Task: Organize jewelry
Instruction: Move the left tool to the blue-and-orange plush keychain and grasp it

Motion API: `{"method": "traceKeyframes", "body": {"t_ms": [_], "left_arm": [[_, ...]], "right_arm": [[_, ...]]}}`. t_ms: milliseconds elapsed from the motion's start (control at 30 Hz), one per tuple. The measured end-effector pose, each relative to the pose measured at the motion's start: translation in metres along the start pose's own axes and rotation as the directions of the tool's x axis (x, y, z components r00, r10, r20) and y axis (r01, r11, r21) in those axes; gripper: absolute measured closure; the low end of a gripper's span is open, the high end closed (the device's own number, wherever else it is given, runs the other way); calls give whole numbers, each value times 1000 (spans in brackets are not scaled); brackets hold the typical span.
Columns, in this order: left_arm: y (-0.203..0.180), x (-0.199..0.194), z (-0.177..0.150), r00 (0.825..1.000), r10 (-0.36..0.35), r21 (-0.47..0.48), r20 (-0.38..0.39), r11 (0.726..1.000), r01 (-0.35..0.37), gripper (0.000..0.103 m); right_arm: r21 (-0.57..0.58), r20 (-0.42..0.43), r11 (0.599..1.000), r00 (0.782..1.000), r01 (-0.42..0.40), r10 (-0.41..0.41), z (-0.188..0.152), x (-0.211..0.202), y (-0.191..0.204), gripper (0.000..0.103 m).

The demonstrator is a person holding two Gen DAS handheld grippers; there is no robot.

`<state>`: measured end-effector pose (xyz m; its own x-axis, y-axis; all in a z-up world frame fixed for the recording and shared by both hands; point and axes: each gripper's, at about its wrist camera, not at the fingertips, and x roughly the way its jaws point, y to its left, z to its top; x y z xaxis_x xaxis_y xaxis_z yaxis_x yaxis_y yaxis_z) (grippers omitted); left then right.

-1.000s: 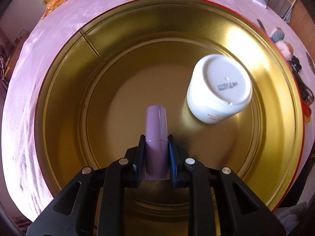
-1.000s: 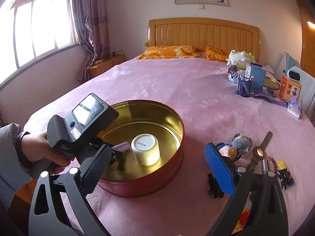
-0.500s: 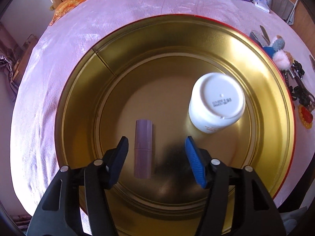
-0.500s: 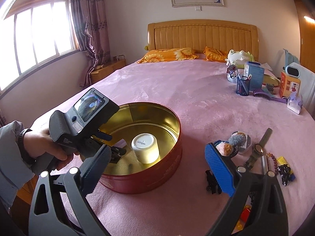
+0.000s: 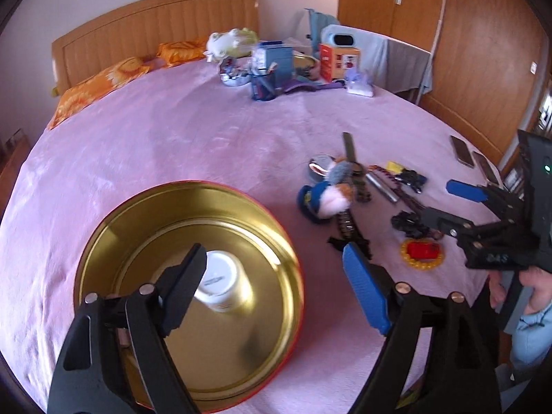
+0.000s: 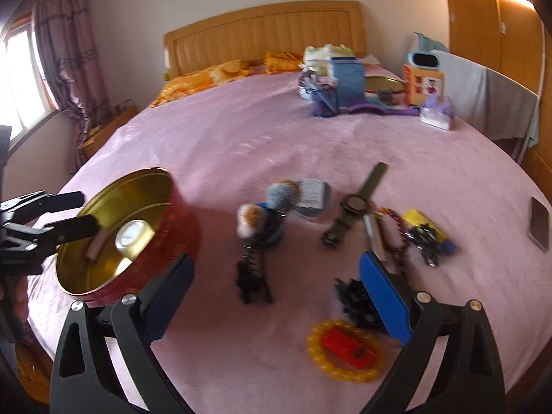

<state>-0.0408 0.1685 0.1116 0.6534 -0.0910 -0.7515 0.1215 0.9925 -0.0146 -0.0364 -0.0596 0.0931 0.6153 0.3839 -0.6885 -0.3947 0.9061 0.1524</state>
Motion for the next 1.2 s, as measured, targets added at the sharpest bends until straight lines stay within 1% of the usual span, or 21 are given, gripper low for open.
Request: {"method": "traceKeyframes", "body": {"t_ms": [33, 100, 167, 300, 367, 433, 567, 700, 733, 767, 800, 833, 867, 900, 1033, 1133, 1200], "left_arm": [[-13, 3, 5, 1000, -17, 24, -5, 1000, 17, 23], [-33, 6, 2, 999, -40, 57, -2, 998, 40, 23], [-51, 15, 6, 999, -44, 86, -1, 995, 44, 23], [-74, 40, 17, 999, -49, 82, -21, 995, 51, 23], [-84, 53, 22, 999, -45, 85, -29, 995, 47, 23], [-92, 69, 28, 999, -17, 98, -32, 995, 20, 23], [-103, 111, 38, 996, 51, 120, -76, 992, -41, 23], [-100, 150, 38, 981, 139, 119, -137, 985, -123, 23], [-96, 154, 38, 977, 161, 104, -139, 984, -147, 27], [-91, 157, 37, 977, 158, 75, -147, 986, -148, 65], [-86, 159, 38, 975, 149, 44, -162, 989, -144, 76], [-81, 157, 38, 978, 138, 9, -158, 990, -138, 79], [-78, 153, 39, 981, 123, -14, -149, 992, -126, 85], [-76, 149, 39, 984, 103, -30, -146, 994, -109, 88], [-77, 128, 34, 992, 59, -37, -114, 997, -63, 89], [-77, 106, 29, 997, 12, -57, -72, 998, -16, 89], [-76, 86, 22, 999, -18, -74, -31, 997, 15, 89]], "right_arm": [[21, 3, 1000, 1000, 16, -16, -2, -3, -15, 6], [57, 11, 997, 999, 42, -42, -7, -9, -42, 6], [85, 11, 995, 998, 60, -62, -15, -13, -64, 6], [125, 2, 990, 998, 68, -68, -32, -17, -94, 6], [132, -7, 989, 998, 63, -63, -35, -15, -100, 6], [134, -14, 990, 999, 51, -49, -42, -13, -103, 6], [126, -14, 992, 1000, 23, -21, -50, -17, -106, 6], [117, -4, 993, 1000, 8, -7, -53, -22, -109, 6], [114, -3, 993, 1000, 10, -9, -54, -23, -111, 6], [112, -2, 994, 1000, 12, -12, -54, -24, -112, 6], [113, -2, 994, 1000, 14, -14, -55, -24, -114, 6], [118, -2, 993, 1000, 15, -14, -55, -24, -115, 6], [126, -3, 992, 1000, 14, -14, -55, -23, -118, 6], [135, -6, 991, 1000, 15, -14, -56, -22, -120, 6], [158, -13, 987, 1000, 11, -9, -59, -18, -122, 6], [148, -20, 989, 1000, 7, -4, -59, -16, -117, 6], [130, -18, 991, 1000, -2, 5, -58, -16, -111, 6]]}}
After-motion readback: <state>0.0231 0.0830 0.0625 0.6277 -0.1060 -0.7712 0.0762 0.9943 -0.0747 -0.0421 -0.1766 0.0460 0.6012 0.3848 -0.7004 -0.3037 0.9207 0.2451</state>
